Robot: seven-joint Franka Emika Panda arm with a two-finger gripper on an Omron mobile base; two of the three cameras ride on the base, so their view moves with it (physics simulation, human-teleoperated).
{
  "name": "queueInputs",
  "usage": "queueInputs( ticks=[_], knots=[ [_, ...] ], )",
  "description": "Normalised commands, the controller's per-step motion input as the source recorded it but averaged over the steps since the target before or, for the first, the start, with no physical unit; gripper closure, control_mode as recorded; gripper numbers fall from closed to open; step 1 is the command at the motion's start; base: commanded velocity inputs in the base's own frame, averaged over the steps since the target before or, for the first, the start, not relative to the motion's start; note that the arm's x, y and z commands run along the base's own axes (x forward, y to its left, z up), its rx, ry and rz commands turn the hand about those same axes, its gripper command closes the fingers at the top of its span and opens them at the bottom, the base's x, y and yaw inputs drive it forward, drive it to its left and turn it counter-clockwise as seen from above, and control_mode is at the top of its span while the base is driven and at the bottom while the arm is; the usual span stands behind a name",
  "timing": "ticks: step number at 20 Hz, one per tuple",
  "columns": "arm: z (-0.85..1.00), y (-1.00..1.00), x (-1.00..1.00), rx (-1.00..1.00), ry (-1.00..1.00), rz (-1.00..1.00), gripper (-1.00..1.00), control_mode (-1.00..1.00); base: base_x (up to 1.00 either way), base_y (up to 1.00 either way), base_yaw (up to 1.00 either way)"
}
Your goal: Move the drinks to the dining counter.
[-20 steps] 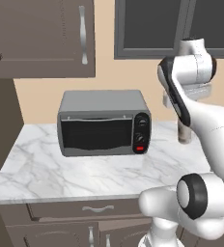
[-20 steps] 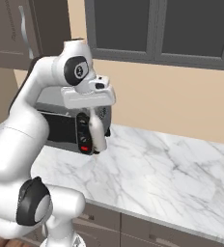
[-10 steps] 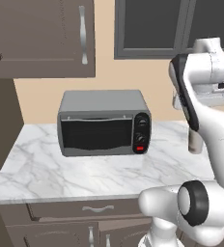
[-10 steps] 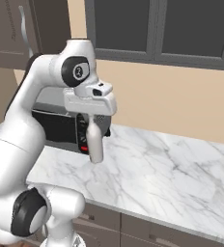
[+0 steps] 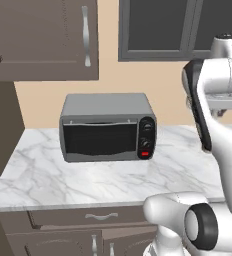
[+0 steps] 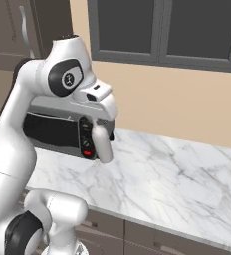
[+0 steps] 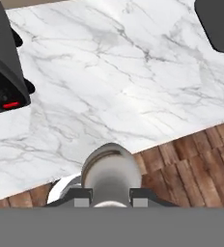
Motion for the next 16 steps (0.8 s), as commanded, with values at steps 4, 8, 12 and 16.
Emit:
queueInputs(
  ticks=[4, 8, 12, 16],
  knots=[
    [0.15, -0.13, 0.00, -0.15, -0.20, -0.22, 1.00, -1.00, 0.00, 0.00, 0.00],
    [0.17, -0.17, -0.08, -0.04, -0.14, -0.18, 1.00, -1.00, 0.00, 0.00, 0.00],
    [0.15, -0.14, -0.41, 0.04, -0.07, -0.05, 1.00, 1.00, -0.13, 0.00, 0.00],
    [0.00, 0.00, 0.00, 0.00, 0.00, 0.00, 1.00, 1.00, -0.42, -0.38, -0.06]
  ],
)
